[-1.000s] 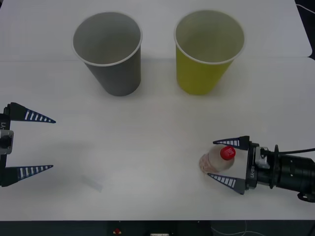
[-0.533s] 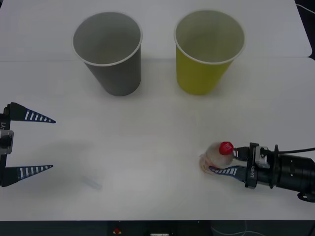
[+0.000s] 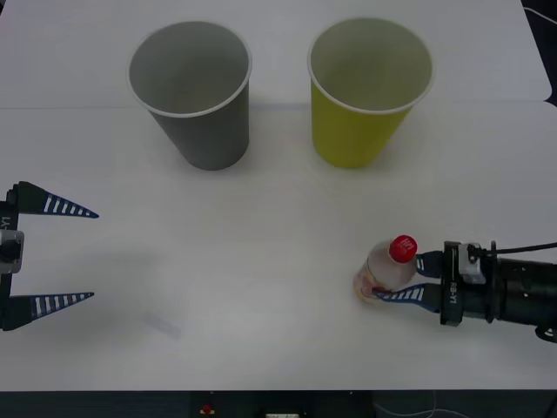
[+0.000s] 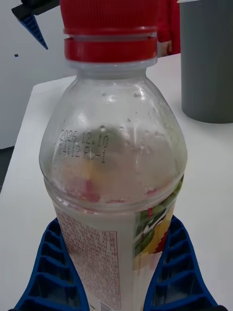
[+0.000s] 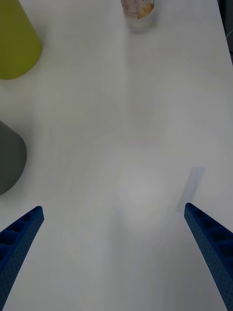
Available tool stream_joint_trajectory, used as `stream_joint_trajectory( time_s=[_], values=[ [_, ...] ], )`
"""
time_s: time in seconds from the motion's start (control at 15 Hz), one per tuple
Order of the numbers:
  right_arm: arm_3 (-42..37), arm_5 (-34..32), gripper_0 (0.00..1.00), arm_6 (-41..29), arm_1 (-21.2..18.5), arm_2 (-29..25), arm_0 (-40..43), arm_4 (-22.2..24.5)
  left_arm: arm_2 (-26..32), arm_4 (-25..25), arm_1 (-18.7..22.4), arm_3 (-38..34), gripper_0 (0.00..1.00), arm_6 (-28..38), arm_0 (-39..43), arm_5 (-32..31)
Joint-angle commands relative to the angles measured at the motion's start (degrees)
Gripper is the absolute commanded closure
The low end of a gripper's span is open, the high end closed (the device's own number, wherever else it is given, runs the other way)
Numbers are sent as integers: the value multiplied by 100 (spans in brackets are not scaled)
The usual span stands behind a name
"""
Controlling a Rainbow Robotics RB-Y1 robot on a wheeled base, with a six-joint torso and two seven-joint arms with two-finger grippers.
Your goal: Put the can into the green bin and the plastic bottle into the gray bin
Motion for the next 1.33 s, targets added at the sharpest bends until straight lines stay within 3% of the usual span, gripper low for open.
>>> stream_joint_trajectory(
  time_s=[0.07, 0.27, 0.47, 0.8, 1.2, 1.33],
  values=[
    [-689, 269, 100, -820, -351, 62, 123, -3, 0, 0, 0, 0, 0, 0, 0, 0],
    [-1595, 981, 100, -1778, -905, 282, 299, 6, 0, 0, 0, 0, 0, 0, 0, 0],
    [-2676, 1992, 100, -3044, -1783, 616, 404, 6, 0, 0, 0, 0, 0, 0, 0, 0],
    [-3915, 2678, 100, -5277, -2821, 651, 281, 252, 0, 0, 0, 0, 0, 0, 0, 0],
    [-4495, 2660, 100, -7975, -3313, 651, -703, 524, 0, 0, 0, 0, 0, 0, 0, 0],
    [-4653, 2423, 100, -9021, -3304, 651, -1221, 1157, 0, 0, 0, 0, 0, 0, 0, 0]
  ],
)
